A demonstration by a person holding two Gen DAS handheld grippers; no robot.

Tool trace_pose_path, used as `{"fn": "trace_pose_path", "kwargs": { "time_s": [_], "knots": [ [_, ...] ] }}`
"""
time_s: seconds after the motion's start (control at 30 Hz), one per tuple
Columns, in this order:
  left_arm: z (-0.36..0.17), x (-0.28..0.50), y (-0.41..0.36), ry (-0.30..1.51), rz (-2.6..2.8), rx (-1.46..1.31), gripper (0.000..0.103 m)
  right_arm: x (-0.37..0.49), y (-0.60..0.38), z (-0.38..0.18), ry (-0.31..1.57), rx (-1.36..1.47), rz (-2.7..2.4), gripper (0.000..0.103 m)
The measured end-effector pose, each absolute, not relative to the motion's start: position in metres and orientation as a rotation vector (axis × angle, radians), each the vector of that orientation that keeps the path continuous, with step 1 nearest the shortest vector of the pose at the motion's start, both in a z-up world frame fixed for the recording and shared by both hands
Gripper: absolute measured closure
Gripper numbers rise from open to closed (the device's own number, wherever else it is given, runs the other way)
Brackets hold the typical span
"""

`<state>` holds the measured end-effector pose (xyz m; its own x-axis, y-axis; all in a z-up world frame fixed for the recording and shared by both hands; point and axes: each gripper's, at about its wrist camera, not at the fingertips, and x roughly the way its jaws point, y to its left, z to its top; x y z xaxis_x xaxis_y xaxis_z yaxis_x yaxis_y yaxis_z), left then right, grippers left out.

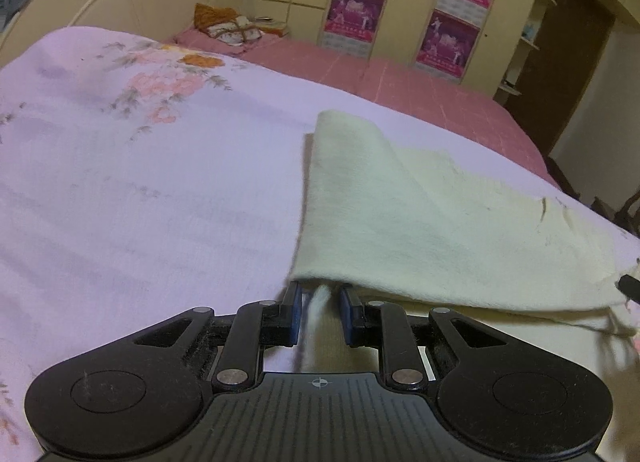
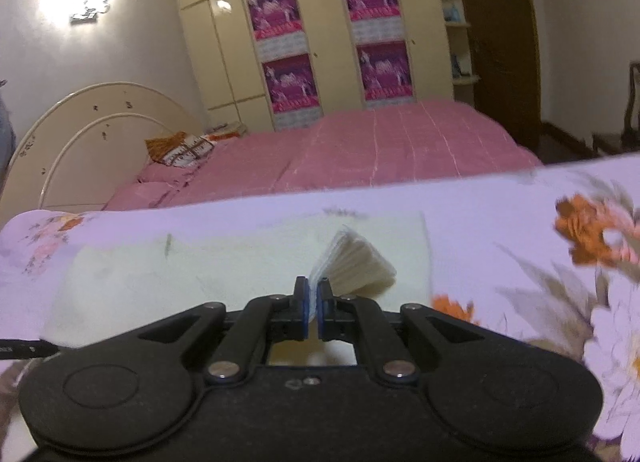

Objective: Fold small clothes

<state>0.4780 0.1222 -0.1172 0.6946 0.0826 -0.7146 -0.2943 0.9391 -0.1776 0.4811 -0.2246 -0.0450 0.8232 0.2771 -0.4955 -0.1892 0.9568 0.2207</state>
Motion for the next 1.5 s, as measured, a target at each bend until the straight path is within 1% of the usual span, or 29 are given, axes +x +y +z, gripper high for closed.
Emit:
{"fn": "trace_pose_path", "kwargs": {
  "time_s": [0.03, 0.07, 0.1, 0.17, 0.23, 0.27, 0.3, 0.47, 0.5, 0.53, 0.6, 0.7, 0.8, 0.83, 0.9, 0.93, 1.2, 1.33, 1.5],
  "knots": [
    [-0.117, 0.476, 0.121, 0.760, 0.216, -0.275, 0.082, 0.482, -0.228, -0.048, 0.559, 0.184, 0.254, 0.095],
    [-0.117, 0.474, 0.122, 0.747, 0.213, -0.279, 0.082, 0.483, -0.231, -0.051, 0.565, 0.205, 0.254, 0.087],
    [-0.119, 0.473, 0.123, 0.740, 0.203, -0.294, 0.082, 0.485, -0.234, -0.053, 0.574, 0.225, 0.246, 0.084],
    [-0.121, 0.469, 0.124, 0.716, 0.182, -0.314, 0.081, 0.489, -0.241, -0.057, 0.594, 0.273, 0.251, 0.084],
    [-0.123, 0.469, 0.122, 0.712, 0.167, -0.293, 0.063, 0.492, -0.246, -0.059, 0.606, 0.299, 0.251, 0.086],
    [-0.123, 0.469, 0.121, 0.707, 0.166, -0.280, 0.049, 0.492, -0.246, -0.060, 0.610, 0.305, 0.254, 0.087],
    [-0.124, 0.470, 0.120, 0.701, 0.171, -0.265, 0.048, 0.493, -0.247, -0.060, 0.614, 0.308, 0.258, 0.087],
    [-0.126, 0.474, 0.124, 0.714, 0.197, -0.264, 0.048, 0.492, -0.250, -0.062, 0.642, 0.327, 0.284, 0.086],
    [-0.127, 0.475, 0.124, 0.714, 0.198, -0.253, 0.049, 0.492, -0.250, -0.063, 0.645, 0.327, 0.293, 0.088],
    [-0.127, 0.476, 0.123, 0.719, 0.199, -0.241, 0.049, 0.491, -0.249, -0.062, 0.641, 0.321, 0.296, 0.096],
    [-0.127, 0.478, 0.122, 0.724, 0.200, -0.228, 0.049, 0.489, -0.246, -0.057, 0.623, 0.296, 0.298, 0.097],
    [-0.128, 0.479, 0.123, 0.728, 0.195, -0.224, 0.051, 0.483, -0.247, -0.041, 0.551, 0.278, 0.291, 0.098],
    [-0.128, 0.478, 0.124, 0.729, 0.189, -0.222, 0.051, 0.469, -0.256, -0.022, 0.429, 0.255, 0.254, 0.098],
    [-0.128, 0.478, 0.124, 0.728, 0.188, -0.225, 0.051, 0.470, -0.259, -0.024, 0.445, 0.241, 0.236, 0.098],
    [-0.128, 0.477, 0.124, 0.727, 0.186, -0.226, 0.051, 0.482, -0.262, -0.038, 0.558, 0.227, 0.223, 0.098],
    [-0.128, 0.476, 0.125, 0.725, 0.184, -0.231, 0.051, 0.483, -0.264, -0.042, 0.574, 0.237, 0.226, 0.098],
    [-0.128, 0.475, 0.126, 0.723, 0.175, -0.239, 0.051, 0.486, -0.258, -0.050, 0.601, 0.220, 0.238, 0.098],
    [-0.129, 0.475, 0.126, 0.722, 0.175, -0.240, 0.051, 0.479, -0.260, -0.050, 0.584, 0.229, 0.216, 0.098],
    [-0.128, 0.475, 0.127, 0.723, 0.170, -0.243, 0.051, 0.483, -0.259, -0.058, 0.619, 0.205, 0.206, 0.098]
  ]
}}
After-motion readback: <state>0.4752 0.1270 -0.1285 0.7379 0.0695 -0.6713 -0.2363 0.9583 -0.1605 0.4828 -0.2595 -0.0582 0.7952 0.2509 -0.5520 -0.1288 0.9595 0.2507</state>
